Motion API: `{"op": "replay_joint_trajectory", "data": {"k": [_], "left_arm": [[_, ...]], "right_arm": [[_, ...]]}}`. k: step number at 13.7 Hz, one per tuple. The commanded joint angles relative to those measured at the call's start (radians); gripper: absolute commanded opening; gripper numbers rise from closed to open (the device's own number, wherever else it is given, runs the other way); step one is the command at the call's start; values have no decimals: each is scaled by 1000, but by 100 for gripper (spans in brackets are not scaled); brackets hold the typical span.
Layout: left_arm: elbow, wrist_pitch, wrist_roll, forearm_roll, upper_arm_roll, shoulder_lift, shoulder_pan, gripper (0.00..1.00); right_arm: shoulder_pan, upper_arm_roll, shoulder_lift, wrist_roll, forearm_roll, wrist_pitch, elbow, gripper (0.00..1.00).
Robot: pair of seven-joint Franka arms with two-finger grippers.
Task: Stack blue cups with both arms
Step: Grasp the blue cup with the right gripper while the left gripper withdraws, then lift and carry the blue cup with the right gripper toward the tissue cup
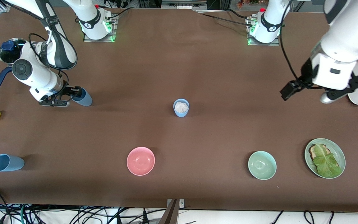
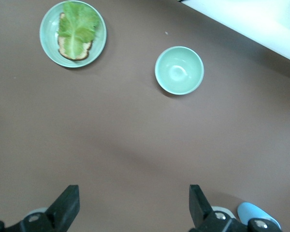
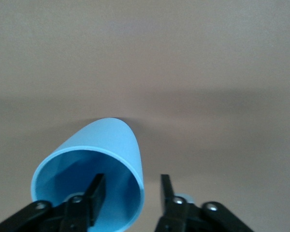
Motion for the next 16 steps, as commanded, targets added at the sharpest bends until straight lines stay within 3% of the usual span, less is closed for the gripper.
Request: {"op": "replay_joint_trajectory", "data": {"k": [1, 3, 8, 10, 12, 16], "left_arm": [[-5, -8, 246, 3, -13, -6, 80, 100], [-6, -5, 430, -3, -13, -4, 145, 100], [-6, -5, 539, -17, -14, -3, 215, 100], [-6, -5, 680, -18, -14, -3, 246, 100], [-17, -12, 695, -17, -14, -9, 255, 100], [-55, -51, 704, -26, -14, -52, 251, 100]], "right_arm": [[0, -1, -12, -8, -26, 8, -2, 0], [0, -1, -20, -8, -26, 5, 0, 0], [5, 20, -101, -3, -26, -62, 43, 0], [5, 56, -113, 9, -23, -239, 160, 0], [8, 63, -107, 14, -15, -440, 315, 0], [10, 99, -106, 17, -2, -665, 509, 0]]}}
